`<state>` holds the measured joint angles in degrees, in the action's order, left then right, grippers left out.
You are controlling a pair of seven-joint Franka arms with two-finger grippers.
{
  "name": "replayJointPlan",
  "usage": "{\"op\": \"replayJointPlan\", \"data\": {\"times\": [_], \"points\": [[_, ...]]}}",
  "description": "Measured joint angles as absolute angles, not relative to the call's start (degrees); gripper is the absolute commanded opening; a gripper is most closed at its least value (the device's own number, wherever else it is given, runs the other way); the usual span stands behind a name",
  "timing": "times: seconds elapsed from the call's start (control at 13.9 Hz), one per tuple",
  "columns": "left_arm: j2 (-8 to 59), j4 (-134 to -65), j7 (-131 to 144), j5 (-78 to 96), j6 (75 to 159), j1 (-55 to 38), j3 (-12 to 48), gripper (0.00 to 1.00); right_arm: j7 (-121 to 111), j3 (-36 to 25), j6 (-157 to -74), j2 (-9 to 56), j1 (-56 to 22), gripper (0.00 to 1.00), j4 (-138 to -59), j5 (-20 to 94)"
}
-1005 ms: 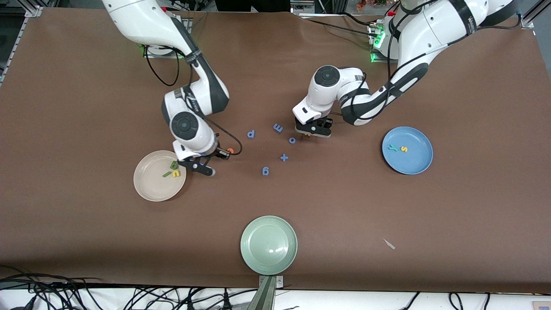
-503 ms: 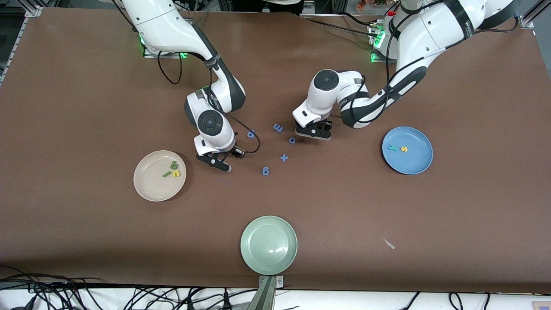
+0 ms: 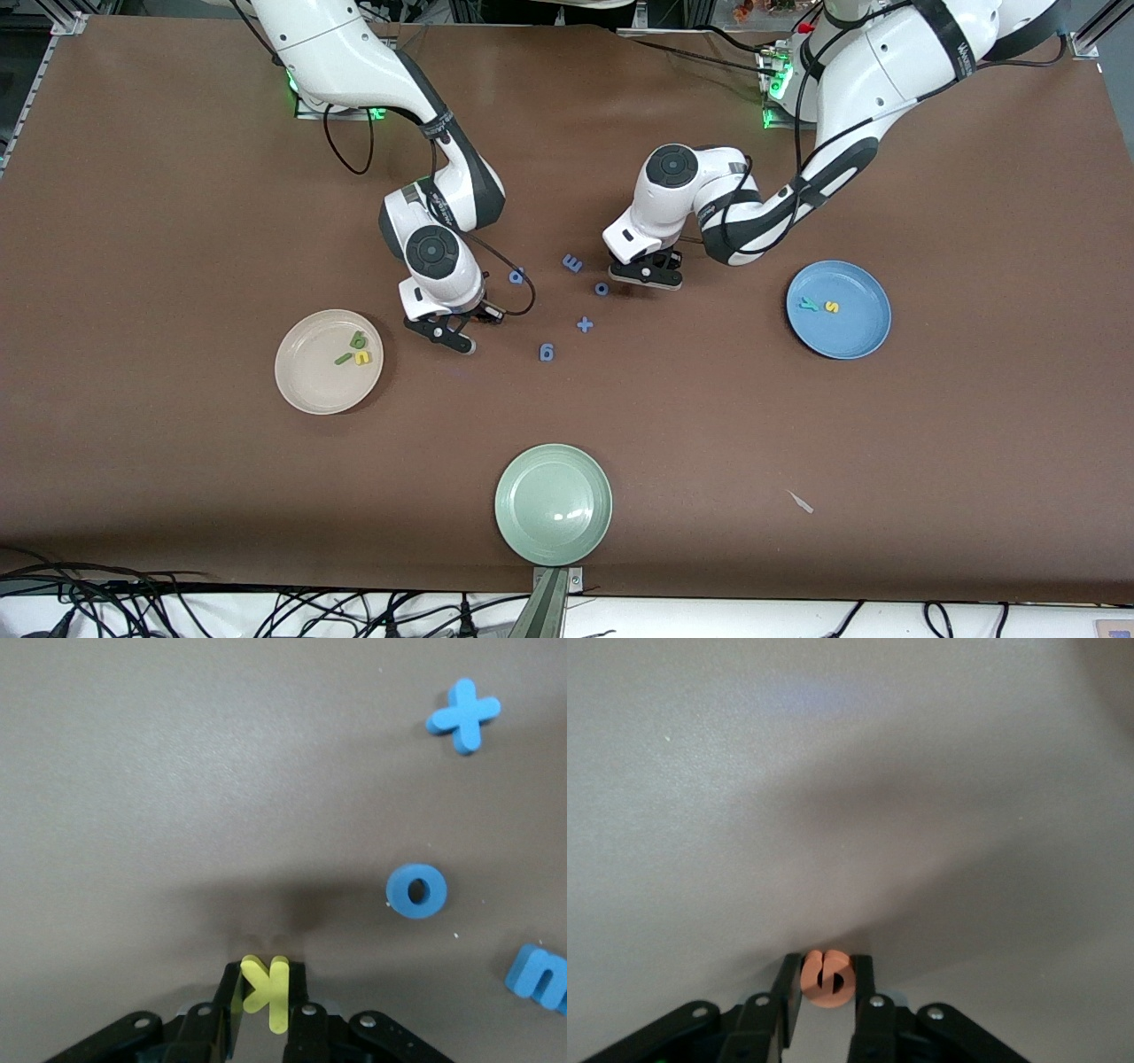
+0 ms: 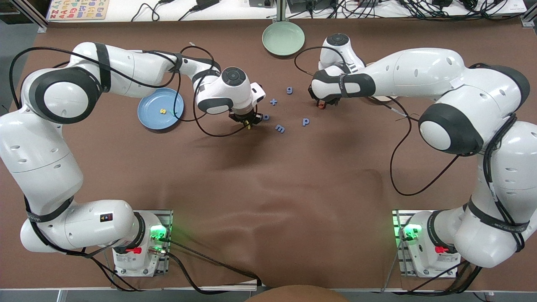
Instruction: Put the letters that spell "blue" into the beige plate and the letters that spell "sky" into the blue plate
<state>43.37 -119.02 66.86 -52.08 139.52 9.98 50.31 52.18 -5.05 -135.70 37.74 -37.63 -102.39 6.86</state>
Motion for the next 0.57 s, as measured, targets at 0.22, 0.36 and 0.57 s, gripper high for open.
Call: {"op": "replayJointPlan", "data": {"times": [0.22,0.36,0.57], "points": [[43.0,-118.0,68.4,-50.0,137.8,13.1,51.4,0.05,48.8,-7.0,-134.6,37.5,-37.7,0.06,-102.3,6.8],[42.7,-117.5,68.4,-49.0,132.5,20.2,56.8,0.05,40.6,-11.0,-127.9,36.2,-37.6,0.06,-100.9,6.7],[41.9,-117.5,67.6,-48.7,124.6,34.6,67.2,0.05,24.8,-18.9,-119.9,33.5,-37.4,0.09,-99.6,6.0]]}}
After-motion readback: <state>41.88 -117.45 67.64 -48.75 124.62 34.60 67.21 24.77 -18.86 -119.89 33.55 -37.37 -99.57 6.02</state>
